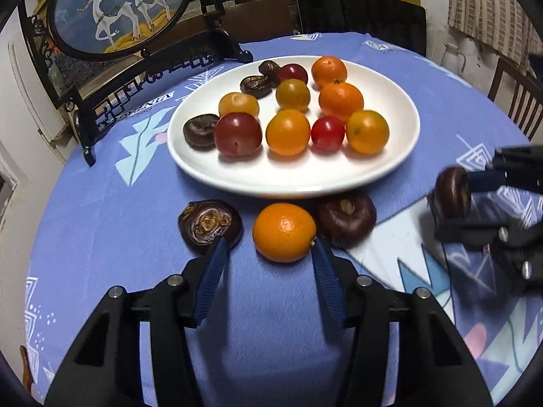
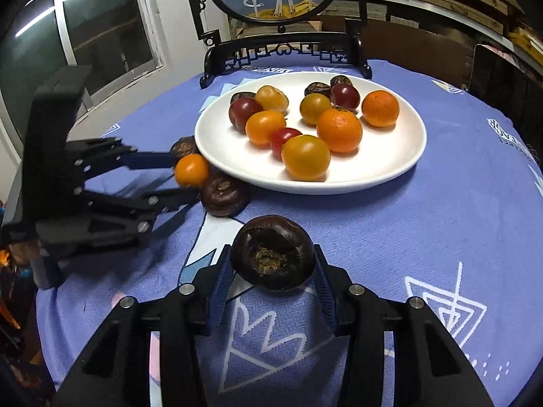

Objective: Organize fruits
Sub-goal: 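Grasp a dark dried fruit with the right tool while the left tool grasps a tangerine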

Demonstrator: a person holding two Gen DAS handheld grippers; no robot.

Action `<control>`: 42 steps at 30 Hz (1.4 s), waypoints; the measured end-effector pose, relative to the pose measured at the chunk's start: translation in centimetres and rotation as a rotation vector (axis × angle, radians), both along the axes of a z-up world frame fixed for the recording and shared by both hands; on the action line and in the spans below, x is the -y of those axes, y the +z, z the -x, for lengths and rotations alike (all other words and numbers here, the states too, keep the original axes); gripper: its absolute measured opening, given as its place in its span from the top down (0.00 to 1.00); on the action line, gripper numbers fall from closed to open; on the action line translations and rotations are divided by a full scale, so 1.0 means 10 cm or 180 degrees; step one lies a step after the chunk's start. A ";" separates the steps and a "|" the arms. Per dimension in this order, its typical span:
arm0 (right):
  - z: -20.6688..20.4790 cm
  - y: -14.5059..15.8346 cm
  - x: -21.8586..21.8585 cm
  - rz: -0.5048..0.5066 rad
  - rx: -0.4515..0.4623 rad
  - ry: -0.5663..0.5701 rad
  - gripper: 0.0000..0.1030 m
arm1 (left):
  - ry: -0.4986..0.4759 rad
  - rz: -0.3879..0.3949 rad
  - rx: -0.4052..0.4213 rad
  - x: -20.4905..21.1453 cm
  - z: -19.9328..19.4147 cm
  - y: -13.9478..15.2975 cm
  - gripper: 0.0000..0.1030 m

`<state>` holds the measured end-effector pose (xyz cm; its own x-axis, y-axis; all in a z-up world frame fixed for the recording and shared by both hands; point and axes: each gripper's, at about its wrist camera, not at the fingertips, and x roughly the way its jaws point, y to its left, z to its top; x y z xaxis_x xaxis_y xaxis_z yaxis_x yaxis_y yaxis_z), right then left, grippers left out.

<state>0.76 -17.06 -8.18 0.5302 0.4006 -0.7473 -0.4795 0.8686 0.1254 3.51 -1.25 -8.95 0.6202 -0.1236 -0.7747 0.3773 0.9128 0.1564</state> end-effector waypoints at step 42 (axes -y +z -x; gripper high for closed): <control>0.04 -0.09 -0.11 0.0123 -0.0067 0.0141 0.58 | -0.0051 0.0073 -0.0125 -0.16 0.35 0.02 0.38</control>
<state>0.33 -15.92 -9.05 0.4965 0.3940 -0.7735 -0.5151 0.8509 0.1028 0.03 0.32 -8.79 0.5872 -0.1513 -0.7951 0.3972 0.9098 0.1202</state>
